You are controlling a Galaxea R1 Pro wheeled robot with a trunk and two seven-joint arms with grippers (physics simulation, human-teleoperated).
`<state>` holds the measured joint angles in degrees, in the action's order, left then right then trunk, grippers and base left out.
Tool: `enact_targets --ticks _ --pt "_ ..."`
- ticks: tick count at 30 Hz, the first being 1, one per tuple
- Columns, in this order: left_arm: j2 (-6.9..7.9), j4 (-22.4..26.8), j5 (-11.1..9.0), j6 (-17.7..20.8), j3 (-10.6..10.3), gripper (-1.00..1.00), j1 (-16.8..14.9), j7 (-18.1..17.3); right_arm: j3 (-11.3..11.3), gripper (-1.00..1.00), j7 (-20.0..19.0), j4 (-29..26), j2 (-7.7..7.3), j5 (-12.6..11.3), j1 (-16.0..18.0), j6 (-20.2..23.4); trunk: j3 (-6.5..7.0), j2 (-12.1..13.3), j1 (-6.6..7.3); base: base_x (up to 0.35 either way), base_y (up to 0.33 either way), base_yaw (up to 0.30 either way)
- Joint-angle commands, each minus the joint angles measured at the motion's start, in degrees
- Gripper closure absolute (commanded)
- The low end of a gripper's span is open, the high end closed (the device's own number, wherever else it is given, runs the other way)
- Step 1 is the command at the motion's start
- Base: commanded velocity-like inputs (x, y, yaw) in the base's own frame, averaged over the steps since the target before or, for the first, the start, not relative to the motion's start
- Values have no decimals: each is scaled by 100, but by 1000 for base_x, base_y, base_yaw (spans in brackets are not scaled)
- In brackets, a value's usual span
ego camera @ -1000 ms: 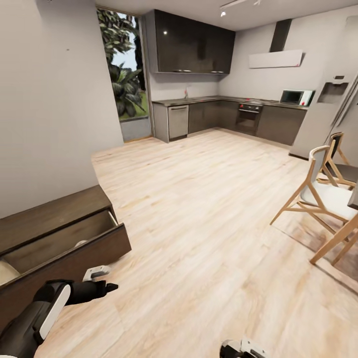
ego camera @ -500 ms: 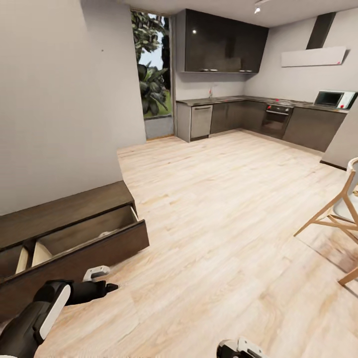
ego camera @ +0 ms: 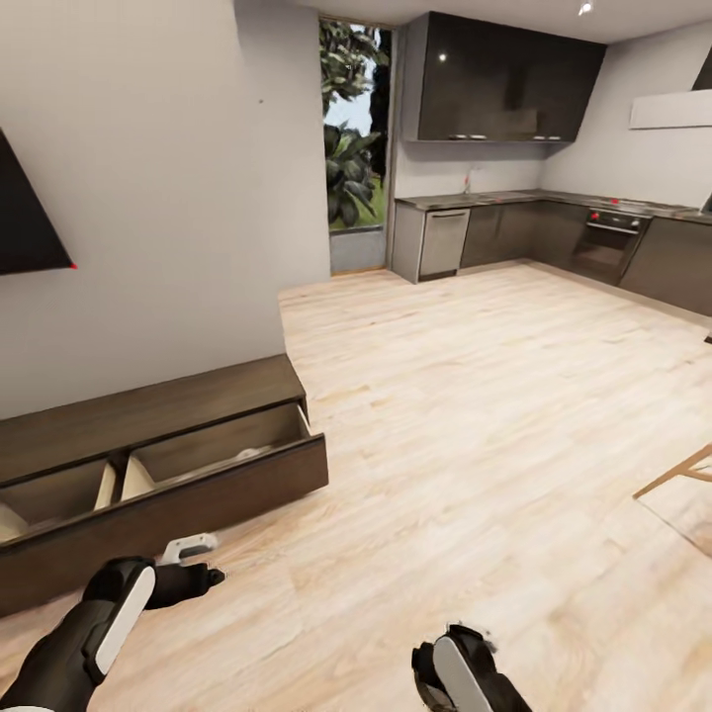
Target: Place each of the two pumpkins and all three candles from the living room inside a cabinet in the living room (use any cabinet), then make sure every cabinet is closed, and position the cauldron so it is next to a table in the living room.
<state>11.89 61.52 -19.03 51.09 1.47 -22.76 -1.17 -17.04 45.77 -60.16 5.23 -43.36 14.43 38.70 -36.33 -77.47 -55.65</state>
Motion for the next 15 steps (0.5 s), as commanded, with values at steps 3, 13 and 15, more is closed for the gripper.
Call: enact_targets --ticks 3,13,15 --pt "-10 1 -3 47 13 -100 0 61 -5 100 457 -349 66 -59 331 608 38 122 67 0 0 246" --pt "6 0 -15 234 302 -100 -8 74 -9 100 744 -452 350 -59 1012 1420 164 523 286 0 0 243" --pt "6 0 -21 409 504 -100 -9 57 -3 100 748 -469 355 -54 1049 1581 189 603 330 0 0 243"
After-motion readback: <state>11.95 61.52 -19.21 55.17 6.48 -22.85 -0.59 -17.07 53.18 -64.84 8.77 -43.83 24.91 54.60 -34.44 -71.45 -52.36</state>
